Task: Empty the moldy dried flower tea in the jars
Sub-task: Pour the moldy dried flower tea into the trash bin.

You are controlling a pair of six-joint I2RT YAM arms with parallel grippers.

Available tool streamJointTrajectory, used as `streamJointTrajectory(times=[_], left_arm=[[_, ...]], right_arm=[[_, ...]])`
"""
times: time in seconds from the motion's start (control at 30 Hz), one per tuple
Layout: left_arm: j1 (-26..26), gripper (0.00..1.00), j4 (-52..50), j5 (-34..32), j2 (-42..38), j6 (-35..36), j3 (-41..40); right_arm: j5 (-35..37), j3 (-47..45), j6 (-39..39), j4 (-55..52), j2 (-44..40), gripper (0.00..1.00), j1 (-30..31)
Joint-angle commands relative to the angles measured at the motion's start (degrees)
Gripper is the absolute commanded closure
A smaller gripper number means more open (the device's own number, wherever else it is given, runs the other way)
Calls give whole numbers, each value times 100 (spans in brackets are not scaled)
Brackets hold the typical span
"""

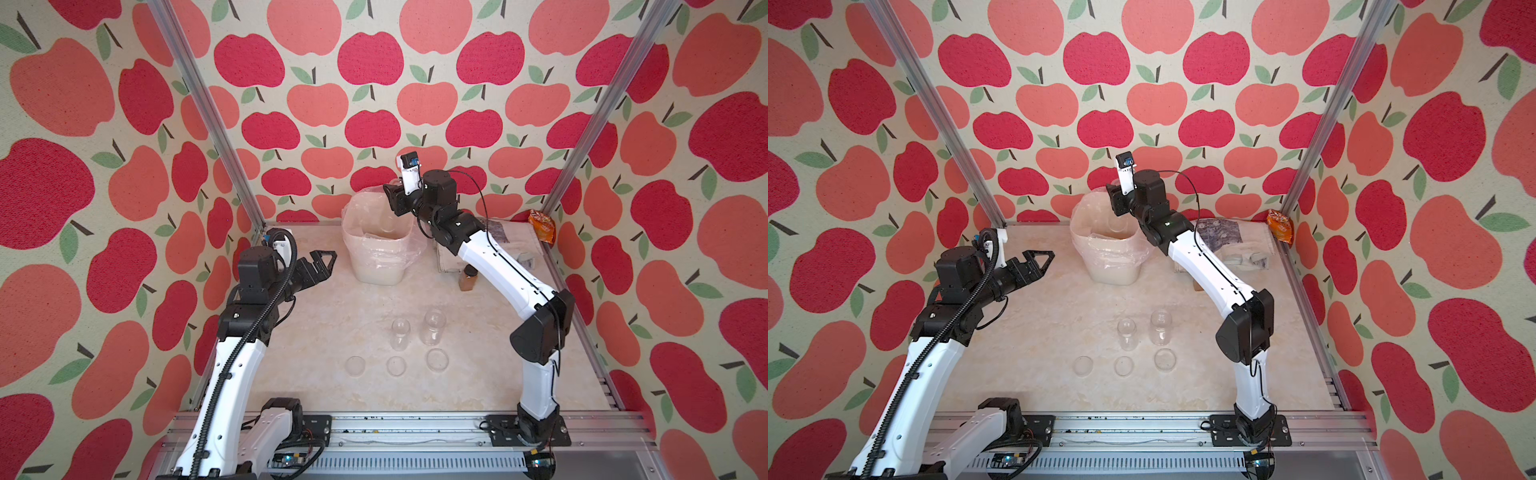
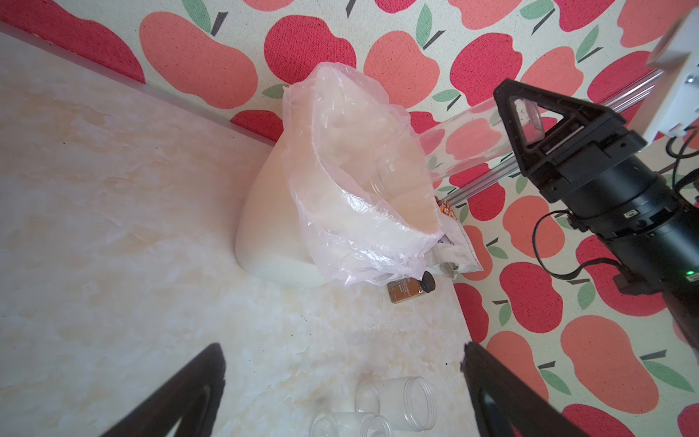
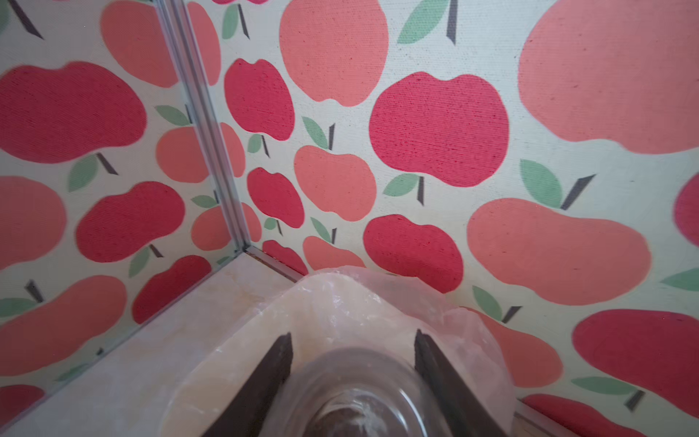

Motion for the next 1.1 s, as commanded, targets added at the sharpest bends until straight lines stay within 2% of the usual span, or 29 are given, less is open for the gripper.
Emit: streamJointTrajectory(times=[0.0, 0.07, 0.1, 0.13, 0.23, 0.27, 0.37, 0.4, 0.5, 0.53, 0.57, 0.63, 0.67, 0.77, 0.8, 0.9, 0.93, 1.0, 1.07], left_arm=[[17, 1, 144, 121, -26, -19, -56], [17, 0, 134, 132, -38, -19, -57], [17, 1, 125, 133, -43, -15, -57], [18, 0, 120, 128, -51, -3, -57], [17, 1, 143, 123, -47, -1, -66], [17, 1, 150, 132, -43, -2, -63], [17, 0, 159, 158, -43, -20, -65], [17, 1, 153, 159, -43, -19, -66], [17, 0, 145, 151, -54, -10, -64], [17, 0, 148, 152, -52, -14, -65], [17, 0, 166, 152, -51, -19, -64], [17, 0, 188, 169, -51, -37, -64], [17, 1, 195, 180, -46, -37, -65], [17, 1, 210, 194, -21, -44, -62], [17, 1, 227, 196, -17, -58, -65], [17, 1, 313, 253, 1, -119, -74], [22, 0, 329, 279, 9, -136, -70], [13, 1, 369, 316, 10, -180, -72], [17, 0, 459, 388, 19, -249, -74]], right_arm=[[-357, -139, 580, 283, -154, 100, -302], [648, 2, -687, 106, -116, 100, 64], [875, 22, -1032, 123, -102, 100, 189], [722, 4, -842, 119, -122, 100, 167], [-472, -274, 906, 461, -210, 100, -328], [-468, -251, 838, 460, -207, 100, -339], [794, 11, -870, 194, -130, 100, 160], [844, 26, -973, 191, -124, 100, 219], [-401, -232, 783, 480, -207, 100, -247], [-595, -244, 943, 552, -198, 100, -327], [-411, -130, 607, 420, -190, 100, -255], [591, 31, -660, 191, -154, 100, 111], [697, -6, -804, 241, -175, 100, 178], [-352, -376, 698, 659, -327, 100, -241], [-418, -389, 697, 713, -338, 100, -282], [723, -296, -718, 600, -353, 100, 128], [642, -368, -633, 672, -409, 100, 114], [197, -625, 180, 958, -553, 100, -107], [139, -859, 535, 1276, -707, 100, -206]])
